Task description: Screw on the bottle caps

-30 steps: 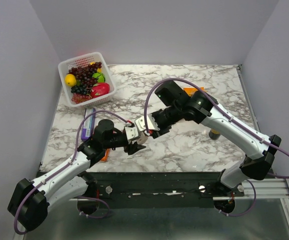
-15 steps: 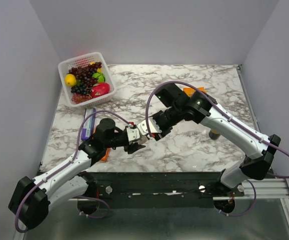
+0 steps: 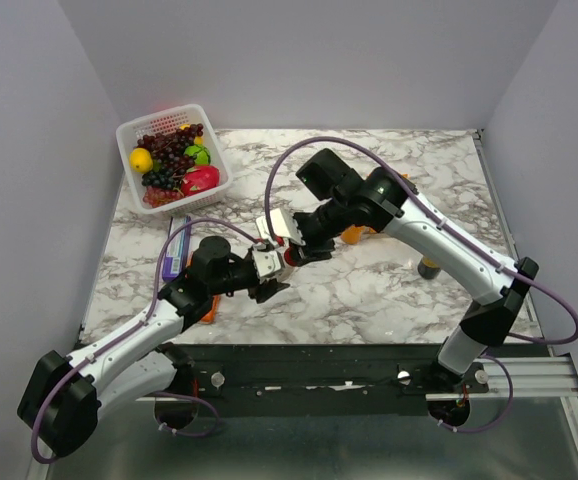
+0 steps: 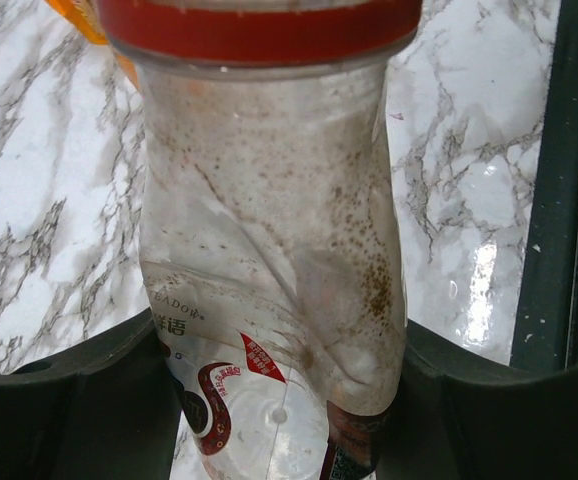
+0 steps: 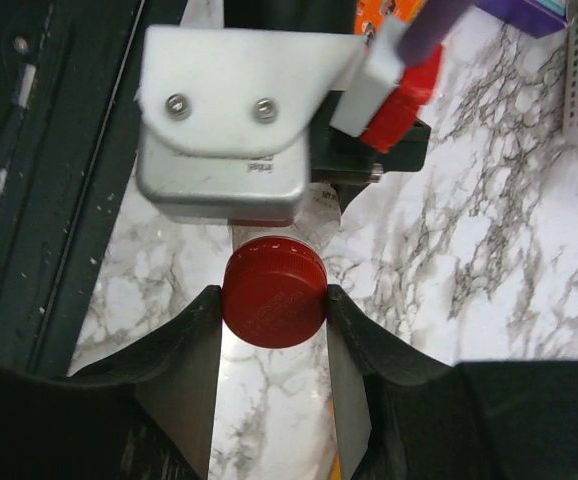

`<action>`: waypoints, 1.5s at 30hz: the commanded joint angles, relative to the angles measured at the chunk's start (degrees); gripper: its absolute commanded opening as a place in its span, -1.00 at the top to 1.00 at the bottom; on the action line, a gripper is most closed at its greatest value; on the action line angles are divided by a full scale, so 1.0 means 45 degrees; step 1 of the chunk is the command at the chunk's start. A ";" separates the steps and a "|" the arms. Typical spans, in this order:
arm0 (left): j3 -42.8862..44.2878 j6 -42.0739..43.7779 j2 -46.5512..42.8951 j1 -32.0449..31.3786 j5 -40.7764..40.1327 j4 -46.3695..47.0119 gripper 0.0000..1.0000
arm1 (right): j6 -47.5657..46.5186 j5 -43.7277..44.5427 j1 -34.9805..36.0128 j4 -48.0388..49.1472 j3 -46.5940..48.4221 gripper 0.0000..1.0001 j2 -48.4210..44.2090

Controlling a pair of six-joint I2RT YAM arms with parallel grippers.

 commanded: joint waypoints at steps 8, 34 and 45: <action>0.0253 -0.1269 -0.0736 -0.0363 -0.2406 0.3488 1.00 | 0.6845 0.1126 0.0095 -0.1158 0.1385 0.41 0.2508; -0.1133 -0.2872 -0.0990 -0.0363 -0.2272 0.1339 1.00 | 0.7982 0.3217 -0.0354 -0.0534 0.4061 -0.54 0.2530; -0.0684 -0.3711 -0.0755 -0.0265 -0.1725 0.1008 1.00 | 0.5609 0.2029 -0.0335 -0.0906 0.3032 -0.99 -0.0007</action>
